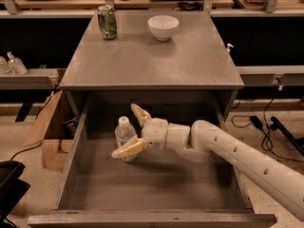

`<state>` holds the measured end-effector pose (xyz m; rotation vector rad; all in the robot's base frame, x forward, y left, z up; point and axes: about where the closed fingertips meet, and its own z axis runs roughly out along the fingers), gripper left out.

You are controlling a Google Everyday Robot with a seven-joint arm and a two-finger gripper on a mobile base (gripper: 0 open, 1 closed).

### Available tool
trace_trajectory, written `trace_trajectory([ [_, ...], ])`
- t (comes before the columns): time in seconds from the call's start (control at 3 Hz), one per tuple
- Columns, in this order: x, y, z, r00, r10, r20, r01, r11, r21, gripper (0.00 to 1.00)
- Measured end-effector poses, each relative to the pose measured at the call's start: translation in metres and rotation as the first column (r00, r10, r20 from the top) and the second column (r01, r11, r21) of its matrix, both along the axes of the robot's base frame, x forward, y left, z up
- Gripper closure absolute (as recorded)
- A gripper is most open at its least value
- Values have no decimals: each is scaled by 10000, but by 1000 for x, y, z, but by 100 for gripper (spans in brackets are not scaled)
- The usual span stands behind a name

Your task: Place blue plastic bottle into top drawer

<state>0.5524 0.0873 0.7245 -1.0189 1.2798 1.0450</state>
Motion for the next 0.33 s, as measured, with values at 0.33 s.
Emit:
trace_trajectory([
  [0.33,0,0,0,10000,0,0,0,10000,0,0],
])
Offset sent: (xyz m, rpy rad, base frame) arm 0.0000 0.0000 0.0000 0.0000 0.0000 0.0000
